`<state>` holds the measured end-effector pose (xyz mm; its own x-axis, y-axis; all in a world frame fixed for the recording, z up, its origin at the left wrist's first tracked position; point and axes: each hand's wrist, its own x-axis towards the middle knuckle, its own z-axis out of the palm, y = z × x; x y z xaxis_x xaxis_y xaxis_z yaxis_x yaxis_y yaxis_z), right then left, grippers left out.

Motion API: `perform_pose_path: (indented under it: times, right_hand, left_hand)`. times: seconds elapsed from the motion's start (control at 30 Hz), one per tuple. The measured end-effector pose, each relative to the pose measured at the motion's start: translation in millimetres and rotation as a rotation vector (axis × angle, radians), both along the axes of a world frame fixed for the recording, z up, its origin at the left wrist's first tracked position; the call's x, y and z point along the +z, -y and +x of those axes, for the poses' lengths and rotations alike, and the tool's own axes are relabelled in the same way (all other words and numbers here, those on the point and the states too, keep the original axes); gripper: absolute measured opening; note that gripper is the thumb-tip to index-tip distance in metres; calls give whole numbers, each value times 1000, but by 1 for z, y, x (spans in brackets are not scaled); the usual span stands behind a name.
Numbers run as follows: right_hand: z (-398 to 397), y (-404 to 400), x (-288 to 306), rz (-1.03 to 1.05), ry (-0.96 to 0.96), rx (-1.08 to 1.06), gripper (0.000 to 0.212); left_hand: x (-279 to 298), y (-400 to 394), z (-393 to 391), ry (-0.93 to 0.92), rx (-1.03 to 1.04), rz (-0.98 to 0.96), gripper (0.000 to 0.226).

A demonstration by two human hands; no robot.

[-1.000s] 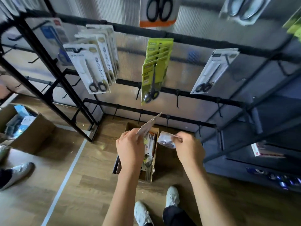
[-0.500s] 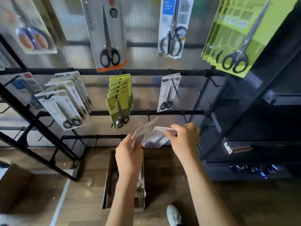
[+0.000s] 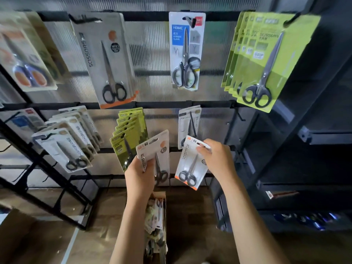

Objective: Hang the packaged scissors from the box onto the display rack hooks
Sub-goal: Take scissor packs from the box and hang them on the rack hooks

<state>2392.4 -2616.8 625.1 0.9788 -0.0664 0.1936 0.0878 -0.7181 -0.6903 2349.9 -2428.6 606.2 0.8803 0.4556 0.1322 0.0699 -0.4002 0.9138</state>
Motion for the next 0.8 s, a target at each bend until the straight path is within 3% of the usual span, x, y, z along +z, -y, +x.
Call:
perform_pose_path:
  times: [0.23,0.37,0.63,0.8]
  right_hand:
    - [16,23,-4,10,-1,-39,16]
    - [17,45,-9,54,-1,-97,17]
    - [20,94,-8,105,-22,-182,21]
    - [29,124,-2,58,-81,-135,6]
  left_hand:
    - [1,18,17,-18,-53,-100,17]
    - [2,37,22,-45,-209,-94,25]
    - [4,90,35,-61,-403,-2,15]
    - [6,119,44,-44,-461,-6,22]
